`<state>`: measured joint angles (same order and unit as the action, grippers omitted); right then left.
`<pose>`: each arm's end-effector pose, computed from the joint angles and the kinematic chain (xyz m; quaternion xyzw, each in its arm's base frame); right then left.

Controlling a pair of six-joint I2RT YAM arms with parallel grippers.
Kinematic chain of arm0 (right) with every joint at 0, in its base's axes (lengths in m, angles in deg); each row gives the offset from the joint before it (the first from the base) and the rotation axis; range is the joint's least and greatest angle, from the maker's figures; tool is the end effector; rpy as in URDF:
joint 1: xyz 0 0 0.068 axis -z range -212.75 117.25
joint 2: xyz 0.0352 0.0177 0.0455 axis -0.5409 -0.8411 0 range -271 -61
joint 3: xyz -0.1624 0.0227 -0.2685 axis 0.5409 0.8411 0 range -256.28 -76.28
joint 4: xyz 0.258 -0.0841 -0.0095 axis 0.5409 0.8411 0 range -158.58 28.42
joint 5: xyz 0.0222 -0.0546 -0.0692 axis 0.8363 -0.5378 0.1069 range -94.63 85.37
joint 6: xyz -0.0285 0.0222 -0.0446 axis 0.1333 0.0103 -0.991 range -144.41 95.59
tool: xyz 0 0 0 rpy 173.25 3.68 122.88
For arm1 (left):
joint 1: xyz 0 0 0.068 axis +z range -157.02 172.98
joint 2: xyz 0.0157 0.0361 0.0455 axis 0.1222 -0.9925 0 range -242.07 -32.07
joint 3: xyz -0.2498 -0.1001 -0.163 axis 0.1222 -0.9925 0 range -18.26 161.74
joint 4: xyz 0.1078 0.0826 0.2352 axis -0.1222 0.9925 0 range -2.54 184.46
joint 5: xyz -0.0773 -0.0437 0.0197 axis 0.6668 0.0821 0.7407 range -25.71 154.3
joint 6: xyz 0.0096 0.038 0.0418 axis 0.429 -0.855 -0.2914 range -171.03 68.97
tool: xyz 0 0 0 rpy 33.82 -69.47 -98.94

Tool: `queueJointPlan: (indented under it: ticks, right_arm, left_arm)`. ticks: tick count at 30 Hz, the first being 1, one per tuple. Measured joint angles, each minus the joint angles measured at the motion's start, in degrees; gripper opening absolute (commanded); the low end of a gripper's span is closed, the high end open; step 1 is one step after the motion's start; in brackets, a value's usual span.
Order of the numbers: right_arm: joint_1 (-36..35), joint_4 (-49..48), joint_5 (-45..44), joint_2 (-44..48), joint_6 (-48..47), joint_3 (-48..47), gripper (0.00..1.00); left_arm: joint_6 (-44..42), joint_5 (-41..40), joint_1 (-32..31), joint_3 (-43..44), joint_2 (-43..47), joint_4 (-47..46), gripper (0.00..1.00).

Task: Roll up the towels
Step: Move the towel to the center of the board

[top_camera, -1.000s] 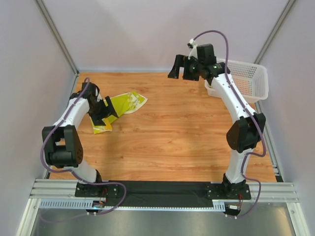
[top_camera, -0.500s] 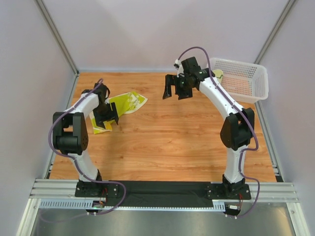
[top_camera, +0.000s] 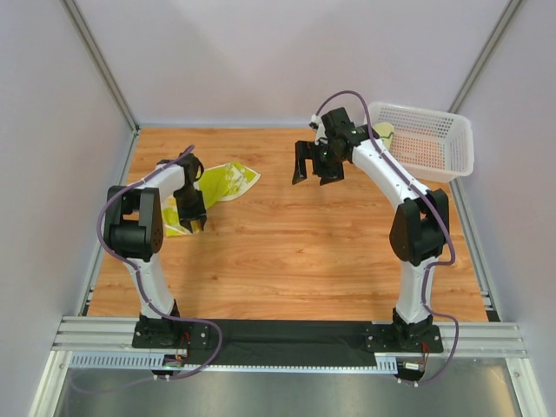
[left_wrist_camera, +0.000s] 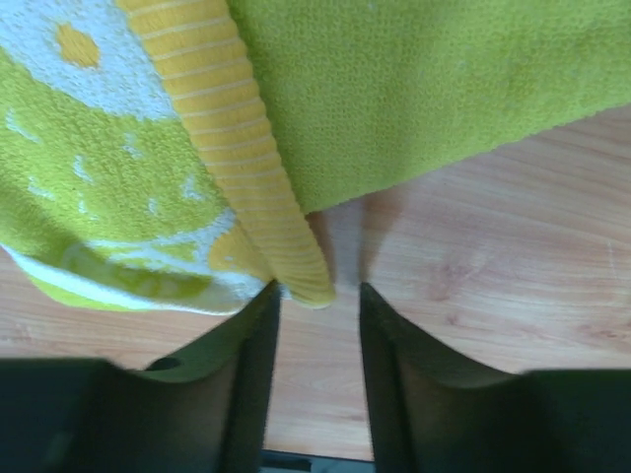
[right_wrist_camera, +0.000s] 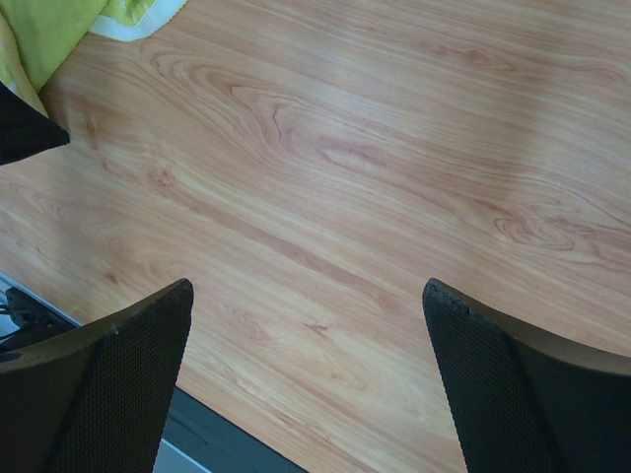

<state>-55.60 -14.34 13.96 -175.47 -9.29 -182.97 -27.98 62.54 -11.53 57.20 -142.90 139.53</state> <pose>0.4202 0.1912 0.3184 -0.1036 0.9528 0.2258 0.1746 0.3766 -0.0285 0.1869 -0.1614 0.9865 0.0096 0.0254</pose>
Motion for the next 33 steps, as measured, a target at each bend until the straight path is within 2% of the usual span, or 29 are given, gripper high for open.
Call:
queueJointPlan:
  ticks: [1,3,4,11,15,19,23,25,28,30,33]
  right_arm:
    - [0.0,0.0,0.0,0.04,-0.02,0.0,1.0]
    - [0.02,-0.02,0.09,0.13,-0.02,0.0,1.0]
    - [0.02,-0.02,0.2,0.13,-0.02,0.0,1.0]
    - [0.02,-0.22,1.53,0.24,-0.04,1.51,1.0]
    - [0.85,-0.15,2.1,0.24,-0.02,2.62,1.0]
    - [4.42,-0.26,2.56,0.24,1.11,2.75,1.0]
    - [9.07,-0.72,2.34,0.44,2.73,3.72,1.0]
    - [10.45,-0.94,2.14,0.57,3.3,4.57,1.0]
    - [10.45,-1.38,2.54,0.81,4.09,5.86,1.0]
    - [9.68,-1.92,3.17,1.11,4.61,7.19,1.0]
    - [8.09,-2.27,4.55,1.18,4.92,8.41,1.0]
  left_arm:
    - [0.02,-0.33,0.0,0.0,0.0,-0.02,0.35]
    - [-0.02,-0.83,0.0,-0.02,0.0,-0.22,0.14]
    - [-0.15,-0.98,0.0,-0.02,0.0,-0.33,0.0]
    - [-1.81,0.52,-0.04,0.55,0.37,-0.13,0.0]
    - [-4.28,5.22,-2.38,6.03,1.51,1.64,0.0]
    - [-9.09,13.75,-9.88,16.28,6.64,1.27,0.0]
    - [-10.32,25.83,-15.3,15.69,19.69,-5.22,0.0]
    - [-8.72,29.0,-13.84,11.17,28.81,-8.57,0.0]
    - [-4.94,30.14,-7.72,4.07,38.05,-12.24,0.0]
    - [-2.12,29.0,-2.99,-0.74,40.83,-13.4,0.0]
    - [1.14,27.21,1.44,-6.99,39.19,-13.0,0.0]
